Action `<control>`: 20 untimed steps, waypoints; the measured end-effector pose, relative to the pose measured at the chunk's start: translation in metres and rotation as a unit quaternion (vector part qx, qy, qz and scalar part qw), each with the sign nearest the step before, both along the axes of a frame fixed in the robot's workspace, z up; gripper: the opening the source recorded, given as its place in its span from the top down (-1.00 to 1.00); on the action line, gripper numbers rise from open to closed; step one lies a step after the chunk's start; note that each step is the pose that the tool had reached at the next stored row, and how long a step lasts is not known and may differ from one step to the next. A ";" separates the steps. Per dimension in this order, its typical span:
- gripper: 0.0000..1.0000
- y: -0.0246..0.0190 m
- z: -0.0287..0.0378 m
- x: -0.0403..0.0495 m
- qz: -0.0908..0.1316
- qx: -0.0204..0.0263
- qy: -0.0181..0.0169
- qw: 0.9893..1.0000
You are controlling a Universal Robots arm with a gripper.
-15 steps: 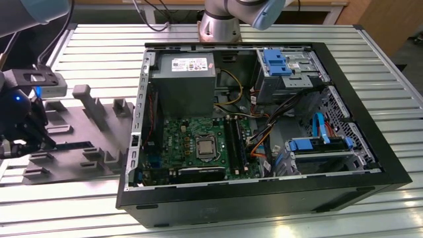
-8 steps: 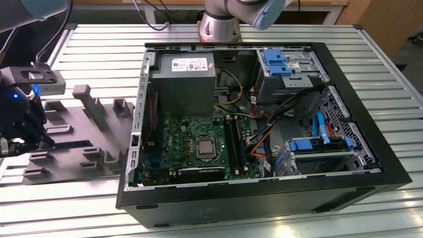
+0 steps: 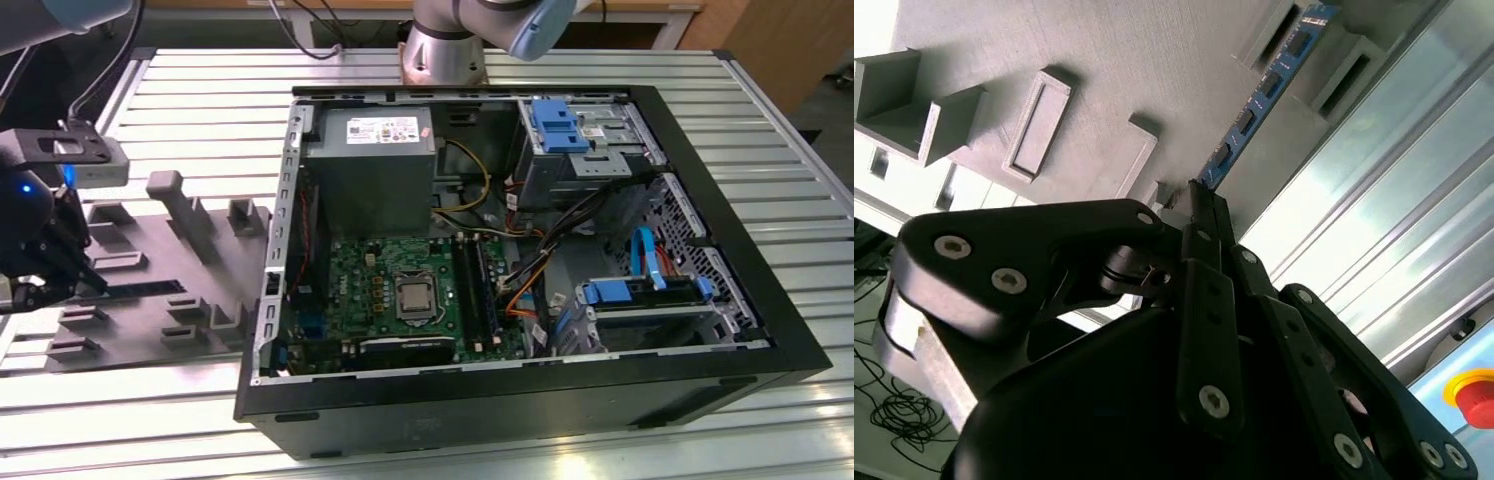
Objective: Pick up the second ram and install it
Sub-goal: 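Pick up the second ram and move it above second insertion slot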
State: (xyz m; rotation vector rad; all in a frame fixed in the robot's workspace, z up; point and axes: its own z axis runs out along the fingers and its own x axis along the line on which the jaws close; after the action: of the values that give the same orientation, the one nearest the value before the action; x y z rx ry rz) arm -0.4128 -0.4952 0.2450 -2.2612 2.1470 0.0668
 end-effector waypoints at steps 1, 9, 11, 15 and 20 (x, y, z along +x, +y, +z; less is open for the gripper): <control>0.77 0.0000 0.0007 0.0000 0.000 0.000 0.000 1.000; 0.77 0.0000 0.0046 0.0000 0.000 0.000 0.000 1.000; 0.77 0.0000 0.0053 0.0000 0.000 0.000 0.000 1.000; 0.77 0.0000 0.0076 0.0000 0.000 0.001 0.000 1.000; 0.77 0.0000 0.0108 0.0000 0.000 0.001 0.000 1.000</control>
State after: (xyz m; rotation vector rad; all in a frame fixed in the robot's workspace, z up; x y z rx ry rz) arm -0.4128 -0.4952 0.2558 -2.2599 2.1456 0.0697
